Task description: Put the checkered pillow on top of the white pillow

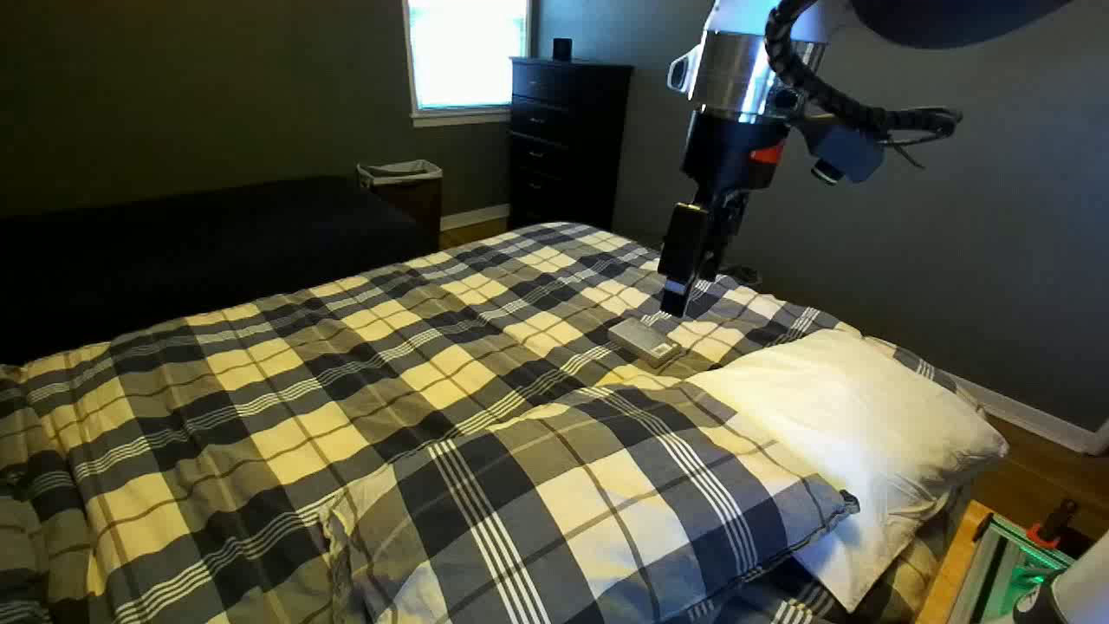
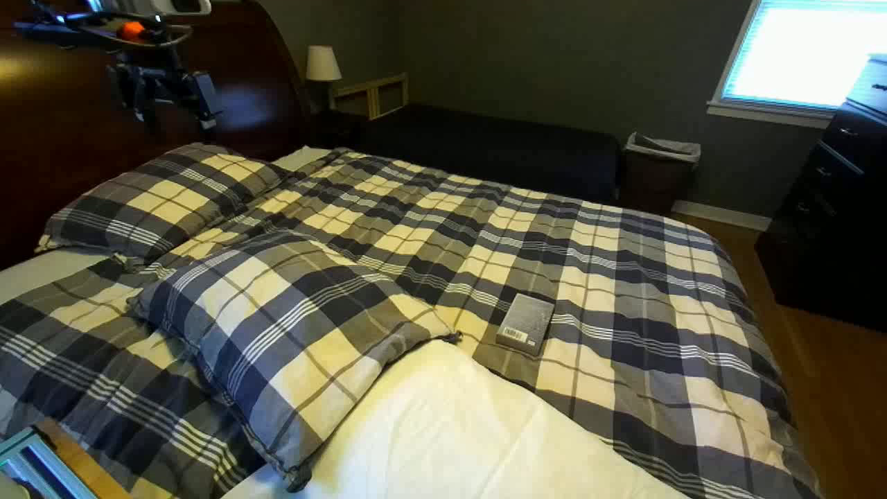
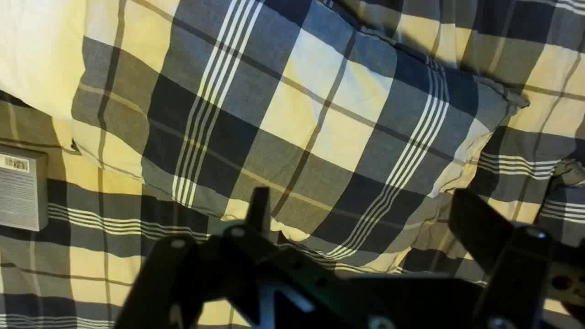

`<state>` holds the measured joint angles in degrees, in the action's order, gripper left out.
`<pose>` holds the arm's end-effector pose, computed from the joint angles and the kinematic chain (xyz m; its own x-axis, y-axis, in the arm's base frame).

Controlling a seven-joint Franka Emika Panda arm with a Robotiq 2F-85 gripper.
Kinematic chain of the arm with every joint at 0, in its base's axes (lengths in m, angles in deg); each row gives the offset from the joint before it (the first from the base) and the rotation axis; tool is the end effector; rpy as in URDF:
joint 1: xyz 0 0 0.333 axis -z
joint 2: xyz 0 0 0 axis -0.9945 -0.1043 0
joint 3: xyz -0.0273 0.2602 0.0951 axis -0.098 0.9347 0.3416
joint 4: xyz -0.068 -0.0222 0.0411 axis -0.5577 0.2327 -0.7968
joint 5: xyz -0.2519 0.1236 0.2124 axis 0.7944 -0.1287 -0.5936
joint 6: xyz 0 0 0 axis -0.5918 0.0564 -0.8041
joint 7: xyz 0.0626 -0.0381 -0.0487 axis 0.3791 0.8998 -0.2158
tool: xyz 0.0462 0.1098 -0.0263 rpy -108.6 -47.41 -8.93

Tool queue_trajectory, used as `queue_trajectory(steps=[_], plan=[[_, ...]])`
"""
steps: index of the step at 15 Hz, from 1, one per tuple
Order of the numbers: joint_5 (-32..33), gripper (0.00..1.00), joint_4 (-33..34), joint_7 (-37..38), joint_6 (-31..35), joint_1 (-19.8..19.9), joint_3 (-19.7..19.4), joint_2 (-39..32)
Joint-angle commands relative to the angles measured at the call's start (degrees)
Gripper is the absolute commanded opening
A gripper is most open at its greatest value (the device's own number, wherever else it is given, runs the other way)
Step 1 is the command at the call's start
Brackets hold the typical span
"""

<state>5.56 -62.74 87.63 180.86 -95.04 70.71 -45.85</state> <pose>0.3712 0.1787 0.4923 0.9526 0.2970 0.0657 0.2973 -0.9548 0.0057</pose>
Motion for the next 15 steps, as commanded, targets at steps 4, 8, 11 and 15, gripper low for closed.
queue_trajectory(steps=[4, 8, 11, 15], plan=[[0.1, 1.0, 0.2, 0.1, -0.2, -0.2, -0.2, -0.1], [-0.5, 1.0, -2.1, -1.1, 2.0, 0.5, -1.7, -0.2], [2.5, 1.0, -7.0, -1.2, 6.9, 2.8, -3.3, 0.1], [5.9, 1.0, -14.7, -1.0, 18.2, 5.2, -4.6, -0.6]])
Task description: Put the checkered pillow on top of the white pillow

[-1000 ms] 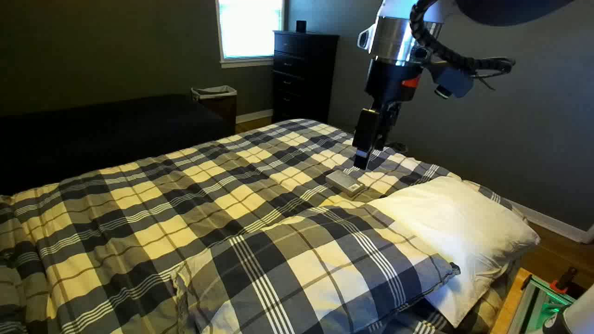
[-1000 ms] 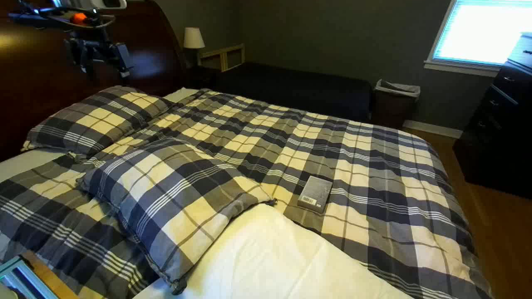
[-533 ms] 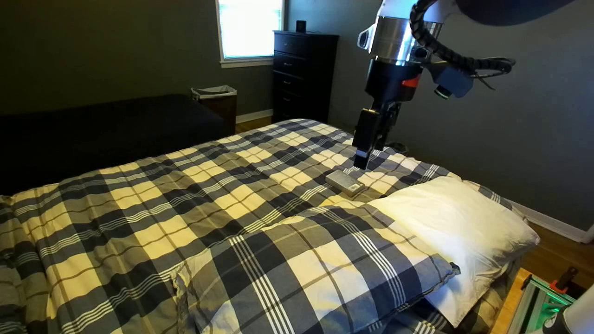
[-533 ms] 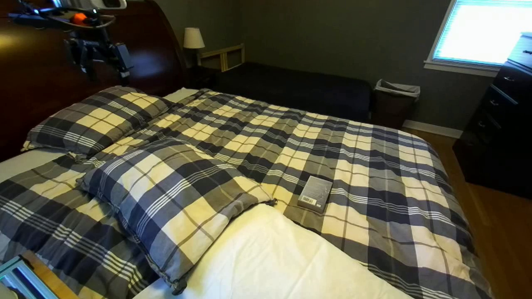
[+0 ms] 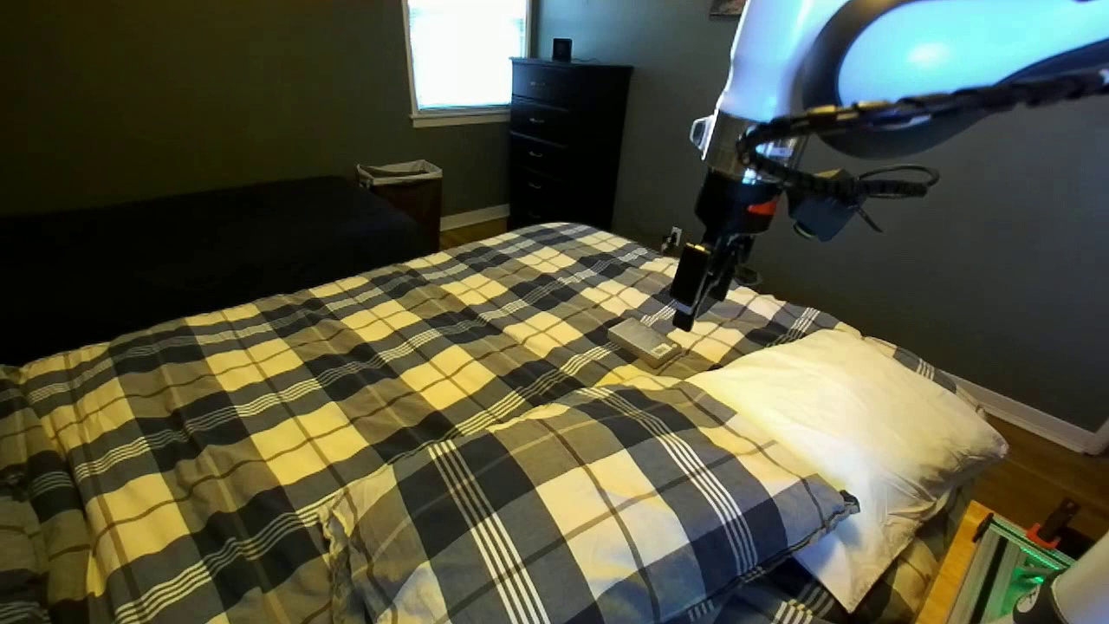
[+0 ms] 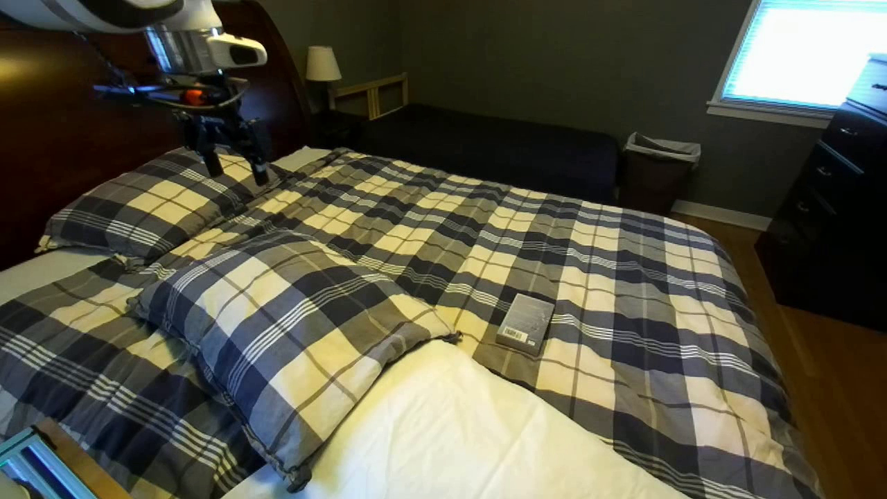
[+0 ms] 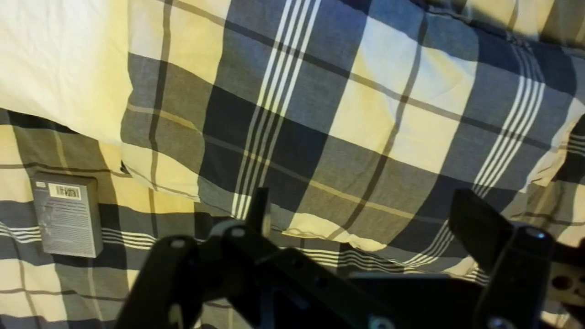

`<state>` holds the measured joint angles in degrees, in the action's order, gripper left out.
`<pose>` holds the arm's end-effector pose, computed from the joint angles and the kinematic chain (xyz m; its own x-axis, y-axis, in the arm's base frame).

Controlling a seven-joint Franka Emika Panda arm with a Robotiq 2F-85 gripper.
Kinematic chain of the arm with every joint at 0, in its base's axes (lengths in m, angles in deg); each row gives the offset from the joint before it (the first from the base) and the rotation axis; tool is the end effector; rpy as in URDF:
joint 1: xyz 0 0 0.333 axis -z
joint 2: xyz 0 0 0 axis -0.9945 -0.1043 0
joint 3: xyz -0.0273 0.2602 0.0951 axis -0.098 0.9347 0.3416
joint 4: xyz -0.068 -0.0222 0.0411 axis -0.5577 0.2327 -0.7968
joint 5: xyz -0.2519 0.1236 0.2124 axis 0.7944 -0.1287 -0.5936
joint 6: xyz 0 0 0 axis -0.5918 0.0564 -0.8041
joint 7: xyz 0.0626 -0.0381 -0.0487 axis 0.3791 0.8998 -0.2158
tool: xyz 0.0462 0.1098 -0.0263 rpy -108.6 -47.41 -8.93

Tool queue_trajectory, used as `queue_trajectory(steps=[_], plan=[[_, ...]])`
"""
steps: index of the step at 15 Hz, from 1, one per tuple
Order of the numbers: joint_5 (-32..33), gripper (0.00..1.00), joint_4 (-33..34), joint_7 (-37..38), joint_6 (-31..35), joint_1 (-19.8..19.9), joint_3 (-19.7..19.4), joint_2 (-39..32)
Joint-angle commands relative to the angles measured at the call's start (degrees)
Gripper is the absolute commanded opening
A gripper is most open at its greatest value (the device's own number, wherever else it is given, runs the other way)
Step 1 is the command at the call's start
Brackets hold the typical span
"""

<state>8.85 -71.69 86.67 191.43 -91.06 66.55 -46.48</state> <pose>0.3932 0.1131 0.4389 0.9767 0.1954 0.0886 0.1933 -0.9806 0.0315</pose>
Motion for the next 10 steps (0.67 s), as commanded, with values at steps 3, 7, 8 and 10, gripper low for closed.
queue_trajectory(steps=[3, 7, 8, 10], plan=[[2.4, 1.0, -12.1, 0.5, 19.6, 1.8, -1.3, -2.1], [1.0, 1.0, -18.5, 0.4, 33.0, 2.6, -2.7, -6.9], [0.3, 1.0, -19.5, -0.1, 36.1, 2.5, -3.3, -8.3], [-1.7, 1.0, -20.7, -1.7, 41.7, 1.9, -5.0, -11.5]])
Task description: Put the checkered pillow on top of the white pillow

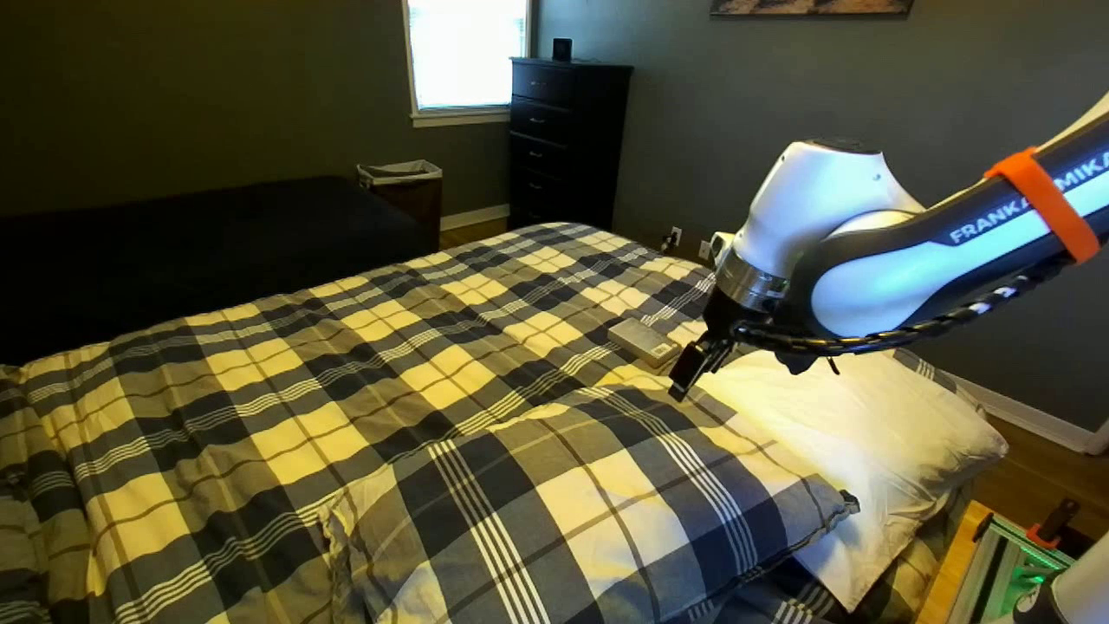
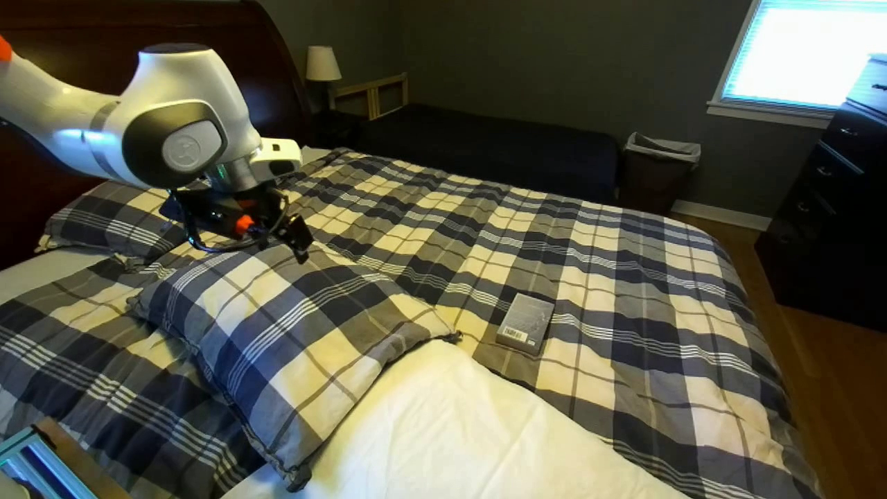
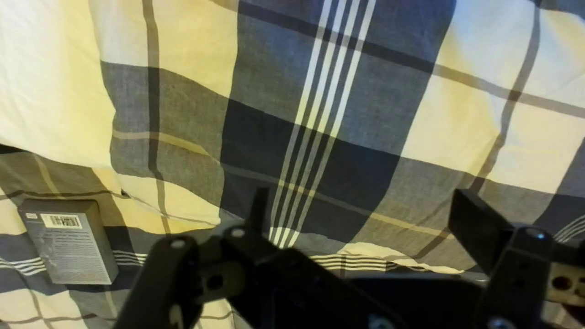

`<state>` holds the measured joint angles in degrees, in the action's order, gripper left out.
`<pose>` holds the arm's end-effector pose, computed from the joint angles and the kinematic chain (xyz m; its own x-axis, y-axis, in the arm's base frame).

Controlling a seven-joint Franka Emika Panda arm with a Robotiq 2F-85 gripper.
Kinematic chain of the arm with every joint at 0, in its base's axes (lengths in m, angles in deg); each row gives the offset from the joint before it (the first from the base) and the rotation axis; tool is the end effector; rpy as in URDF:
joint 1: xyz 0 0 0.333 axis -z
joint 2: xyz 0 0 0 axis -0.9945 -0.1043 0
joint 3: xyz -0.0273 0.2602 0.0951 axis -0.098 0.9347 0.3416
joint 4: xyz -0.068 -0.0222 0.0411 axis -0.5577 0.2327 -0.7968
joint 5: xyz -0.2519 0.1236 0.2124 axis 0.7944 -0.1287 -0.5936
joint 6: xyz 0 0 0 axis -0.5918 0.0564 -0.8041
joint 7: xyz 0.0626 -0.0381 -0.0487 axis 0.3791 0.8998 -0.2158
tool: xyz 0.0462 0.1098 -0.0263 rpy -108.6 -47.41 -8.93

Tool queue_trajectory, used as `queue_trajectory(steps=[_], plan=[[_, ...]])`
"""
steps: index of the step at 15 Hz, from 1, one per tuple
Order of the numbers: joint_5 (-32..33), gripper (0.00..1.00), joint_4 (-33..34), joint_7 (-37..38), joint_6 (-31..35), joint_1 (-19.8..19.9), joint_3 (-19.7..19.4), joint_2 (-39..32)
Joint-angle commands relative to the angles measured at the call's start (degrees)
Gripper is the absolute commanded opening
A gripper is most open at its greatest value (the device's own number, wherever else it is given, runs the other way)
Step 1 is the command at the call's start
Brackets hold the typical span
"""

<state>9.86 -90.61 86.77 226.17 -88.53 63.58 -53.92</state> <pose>0.3903 0.0675 0.3116 0.9659 0.1101 0.2343 0.1111 -0.9938 0.0087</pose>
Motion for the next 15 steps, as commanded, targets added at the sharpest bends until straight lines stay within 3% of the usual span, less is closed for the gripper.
queue_trajectory(steps=[1, 5, 8, 11, 15], plan=[[-3.8, 1.0, -0.8, -2.4, 8.6, -0.8, -2.6, -6.1], [-15.5, 1.0, -0.6, -9.1, 14.4, -5.1, -5.6, -12.4], [-29.3, 1.0, 2.0, -18.2, 12.4, -7.7, -6.1, -16.2], [-37.8, 1.0, 4.5, -24.8, 10.4, -7.1, -5.0, -19.7], [-42.4, 1.0, 7.6, -30.0, 9.2, -5.6, -4.5, -24.9]])
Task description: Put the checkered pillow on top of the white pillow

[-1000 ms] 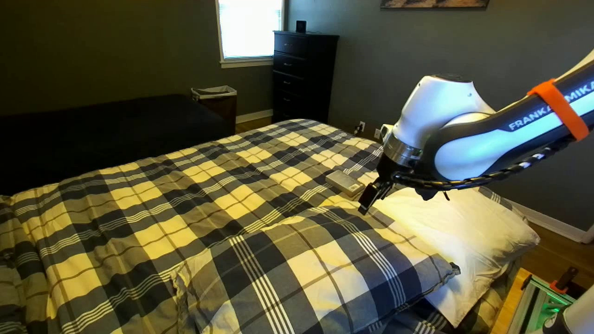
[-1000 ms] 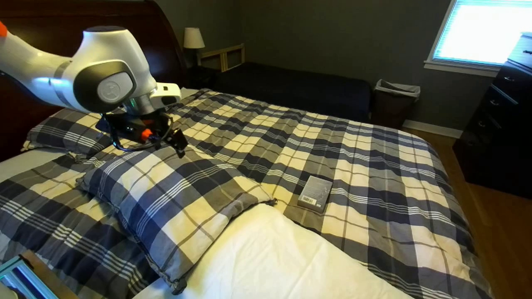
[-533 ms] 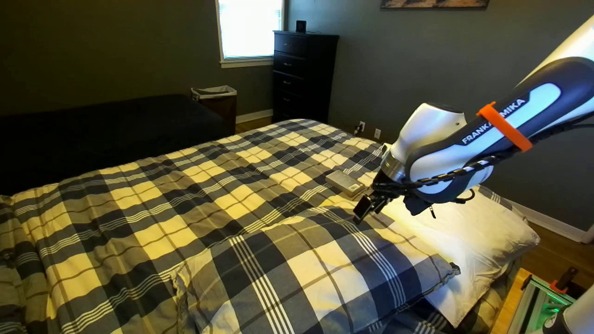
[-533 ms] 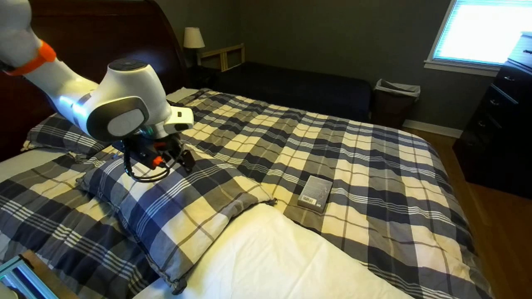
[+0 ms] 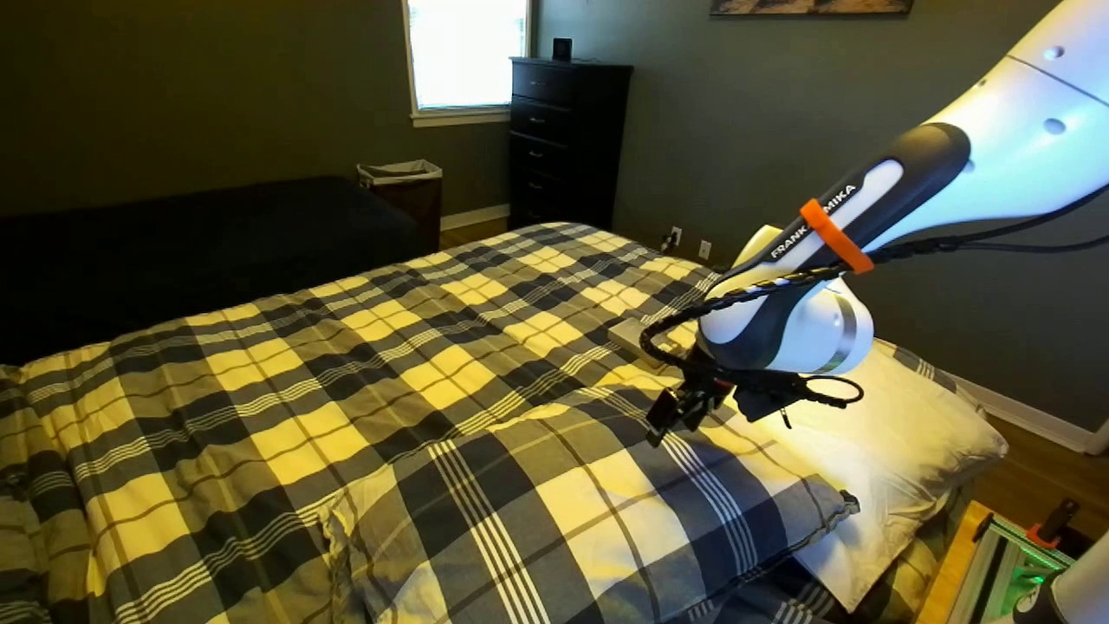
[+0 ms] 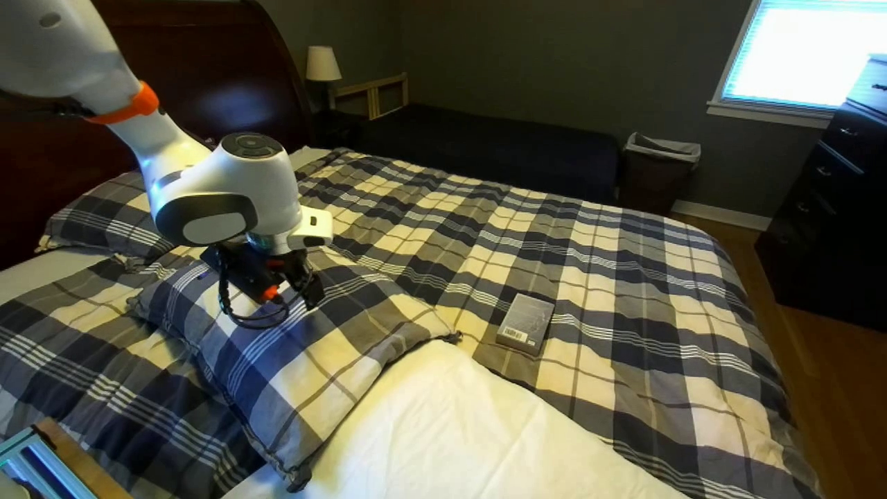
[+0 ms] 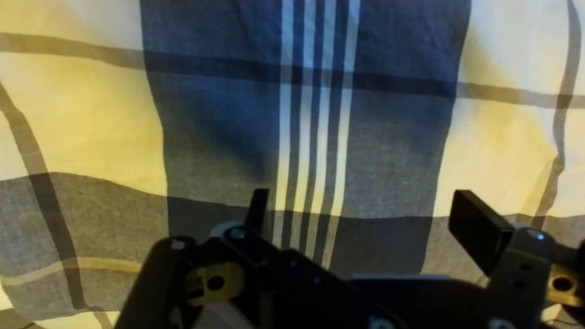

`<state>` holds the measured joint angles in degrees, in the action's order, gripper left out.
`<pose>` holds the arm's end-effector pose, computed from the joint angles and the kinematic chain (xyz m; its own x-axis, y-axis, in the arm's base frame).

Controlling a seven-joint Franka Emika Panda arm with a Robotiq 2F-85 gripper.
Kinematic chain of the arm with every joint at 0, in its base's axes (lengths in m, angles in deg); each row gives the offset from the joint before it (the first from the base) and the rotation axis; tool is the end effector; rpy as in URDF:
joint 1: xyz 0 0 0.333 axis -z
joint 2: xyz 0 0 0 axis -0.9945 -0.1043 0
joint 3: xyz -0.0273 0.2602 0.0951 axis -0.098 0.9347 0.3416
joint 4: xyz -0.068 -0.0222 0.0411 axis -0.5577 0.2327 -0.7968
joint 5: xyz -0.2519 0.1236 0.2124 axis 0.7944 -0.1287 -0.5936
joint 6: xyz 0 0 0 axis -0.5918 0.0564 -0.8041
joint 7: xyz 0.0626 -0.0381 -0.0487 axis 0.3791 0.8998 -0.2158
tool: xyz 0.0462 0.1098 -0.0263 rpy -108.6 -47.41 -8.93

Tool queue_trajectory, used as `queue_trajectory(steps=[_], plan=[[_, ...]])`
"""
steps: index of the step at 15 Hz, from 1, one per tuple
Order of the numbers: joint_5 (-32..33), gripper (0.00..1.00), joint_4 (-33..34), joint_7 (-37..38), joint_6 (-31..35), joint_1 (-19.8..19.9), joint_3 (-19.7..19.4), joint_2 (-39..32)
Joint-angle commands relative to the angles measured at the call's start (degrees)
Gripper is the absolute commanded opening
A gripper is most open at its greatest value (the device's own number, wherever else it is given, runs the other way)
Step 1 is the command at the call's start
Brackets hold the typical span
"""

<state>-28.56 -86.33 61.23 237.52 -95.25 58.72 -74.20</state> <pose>0.4057 0.0508 0.2108 0.9852 -0.0649 0.1586 -0.0319 -0.9788 -0.2024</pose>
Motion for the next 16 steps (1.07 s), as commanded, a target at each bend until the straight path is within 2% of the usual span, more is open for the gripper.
queue_trajectory(steps=[1, 8, 9, 16], plan=[[-4.5, 1.0, 4.1, -5.2, -2.3, 1.4, 0.5, -6.0], [-4.2, 1.0, 9.4, -7.2, -4.2, 2.9, 1.1, -14.8], [-3.9, 0.78, 10.2, -7.3, -4.5, 3.1, 1.1, -15.9], [-3.4, 0.28, 14.3, -8.0, -6.5, 4.2, 1.5, -20.1]])
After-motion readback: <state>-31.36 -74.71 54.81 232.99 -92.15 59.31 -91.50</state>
